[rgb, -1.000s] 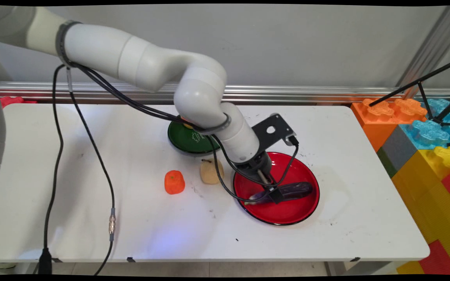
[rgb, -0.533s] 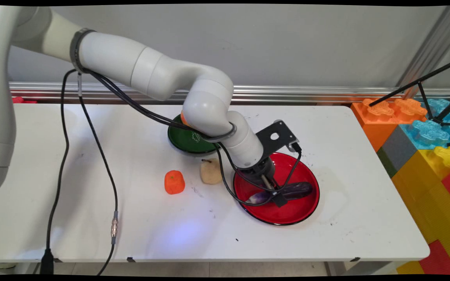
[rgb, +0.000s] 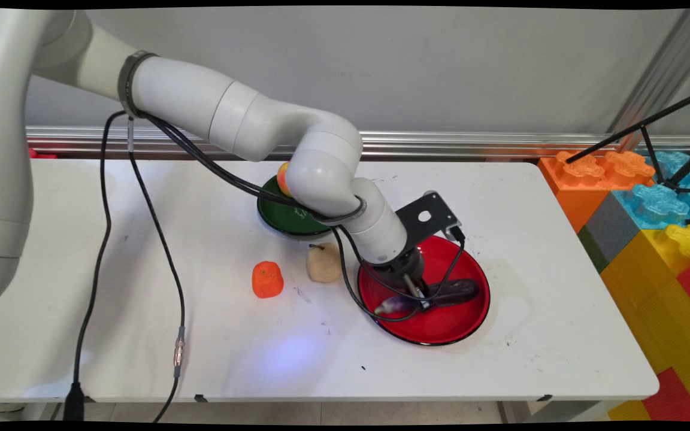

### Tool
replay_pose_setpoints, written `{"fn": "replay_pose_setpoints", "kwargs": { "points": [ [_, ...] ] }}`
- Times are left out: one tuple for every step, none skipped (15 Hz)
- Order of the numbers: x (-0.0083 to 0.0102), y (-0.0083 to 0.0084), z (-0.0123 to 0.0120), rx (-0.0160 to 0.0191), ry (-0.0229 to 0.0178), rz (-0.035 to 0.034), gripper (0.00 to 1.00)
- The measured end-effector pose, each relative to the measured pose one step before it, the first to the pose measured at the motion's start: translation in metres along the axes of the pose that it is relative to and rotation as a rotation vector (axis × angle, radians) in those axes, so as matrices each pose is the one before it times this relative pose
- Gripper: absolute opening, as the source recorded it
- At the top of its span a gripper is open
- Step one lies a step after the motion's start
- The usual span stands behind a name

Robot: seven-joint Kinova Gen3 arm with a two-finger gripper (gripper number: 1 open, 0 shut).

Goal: Pick up the eggplant from the red plate, then place the picked object on the table

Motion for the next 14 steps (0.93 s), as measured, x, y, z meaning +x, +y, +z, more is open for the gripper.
{"fn": "replay_pose_setpoints", "kwargs": {
  "points": [
    [-0.00017,0.00009,0.00051,-0.00083,-0.00026,0.00142,0.0],
    [-0.00008,0.00007,0.00032,-0.00076,0.0005,0.00156,0.0],
    [-0.00003,0.00004,0.00009,-0.00057,0.00051,0.00076,0.0],
    [0.00009,0.00001,-0.00051,-0.00146,0.00187,0.00052,0.0],
    [0.00022,0.00011,-0.00092,-0.002,0.00234,0.00025,0.0],
    [0.00058,0.00011,-0.00216,-0.00239,0.00379,-0.00074,0.0],
    [0.00074,0.00022,-0.00298,-0.00271,0.00348,-0.0006,0.0],
    [0.00106,0.00035,-0.00426,-0.00373,0.00482,-0.00073,0.0],
    [0.00183,0.0007,-0.00543,-0.00539,0.00628,0.00042,0.0],
    [0.0017,0.0006,-0.00601,-0.00475,0.0057,0.00055,0.0],
    [0.00122,0.00027,-0.00446,-0.00298,0.00473,0.00018,0.0],
    [0.00207,0.0004,-0.00781,-0.00418,0.00665,0.00156,0.0],
    [0.00142,-0.00007,-0.00558,-0.00222,0.00505,0.00074,0.0],
    [0.00185,0.00006,-0.00937,-0.00366,0.00711,0.00284,0.0]
  ]
}}
